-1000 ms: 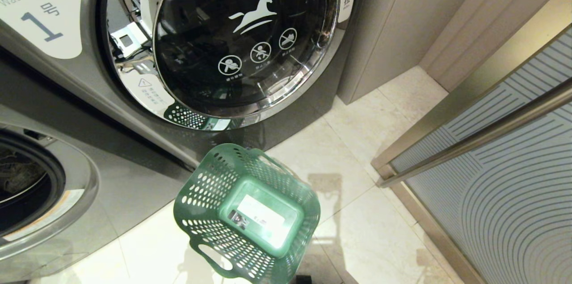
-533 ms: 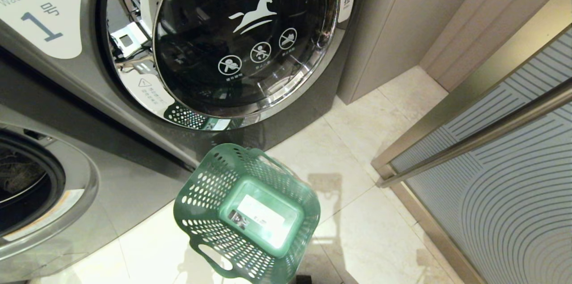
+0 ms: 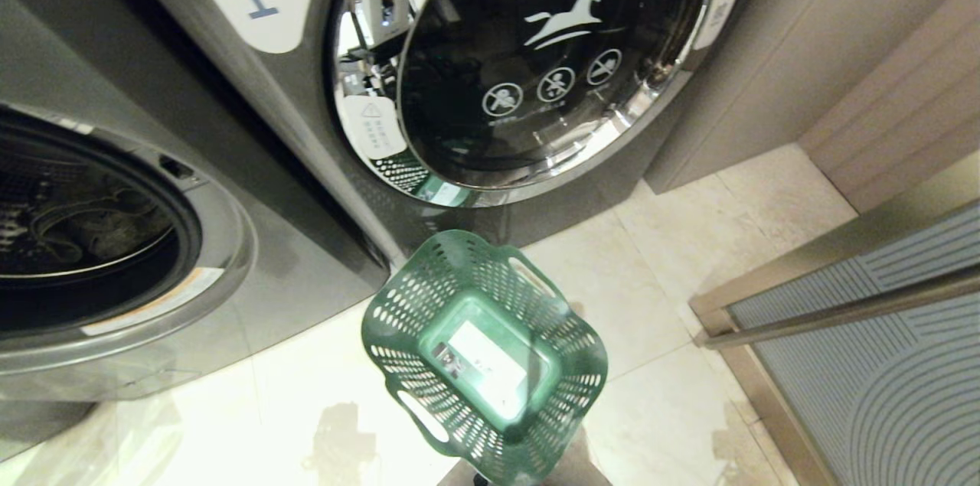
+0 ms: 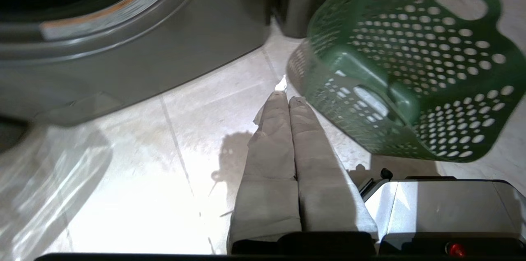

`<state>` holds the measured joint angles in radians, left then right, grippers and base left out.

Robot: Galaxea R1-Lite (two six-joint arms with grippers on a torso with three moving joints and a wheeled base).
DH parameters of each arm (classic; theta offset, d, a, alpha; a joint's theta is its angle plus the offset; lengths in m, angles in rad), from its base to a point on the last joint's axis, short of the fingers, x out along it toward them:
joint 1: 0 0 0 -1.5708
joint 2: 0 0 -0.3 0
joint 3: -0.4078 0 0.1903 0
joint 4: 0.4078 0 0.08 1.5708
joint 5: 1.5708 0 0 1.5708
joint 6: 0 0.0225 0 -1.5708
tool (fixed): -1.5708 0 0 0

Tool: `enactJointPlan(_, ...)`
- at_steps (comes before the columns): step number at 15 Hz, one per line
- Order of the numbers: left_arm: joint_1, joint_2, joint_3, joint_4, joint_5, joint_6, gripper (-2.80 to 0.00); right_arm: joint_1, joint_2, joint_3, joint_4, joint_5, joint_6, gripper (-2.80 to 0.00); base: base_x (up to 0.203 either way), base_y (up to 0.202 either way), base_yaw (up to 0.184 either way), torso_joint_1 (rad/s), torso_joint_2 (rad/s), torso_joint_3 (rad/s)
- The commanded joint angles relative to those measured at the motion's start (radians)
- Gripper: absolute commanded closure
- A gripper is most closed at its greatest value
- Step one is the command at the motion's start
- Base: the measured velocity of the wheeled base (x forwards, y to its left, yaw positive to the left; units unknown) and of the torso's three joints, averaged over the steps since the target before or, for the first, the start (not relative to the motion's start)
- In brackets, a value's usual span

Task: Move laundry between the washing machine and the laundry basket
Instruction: Pick a cloth and place it into the basket

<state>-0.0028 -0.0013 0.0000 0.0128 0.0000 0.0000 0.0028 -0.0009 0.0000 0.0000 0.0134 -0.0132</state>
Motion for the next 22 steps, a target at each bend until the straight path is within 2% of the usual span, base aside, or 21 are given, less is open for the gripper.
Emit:
enactJointPlan(1,0.0,0.0,0.0,0.0,0.0,0.0,0.0,0.0,0.001,0.0,0.0,0.0,-0.001,0.0,0.001,-0.008,0.173,0.001,0.0,0.002)
enactJointPlan(16,0.0,0.0,0.0,0.0,0.0,0.0,0.0,0.001,0.001,0.0,0.0,0.0,0.001,0.0,0.002,-0.008,0.171,0.002,0.0,0.002)
enactJointPlan(22,0.0,0.0,0.0,0.0,0.0,0.0,0.0,0.0,0.001,0.0,0.0,0.0,0.002,0.0,0.0,-0.001,0.014,0.0,0.0,0.0)
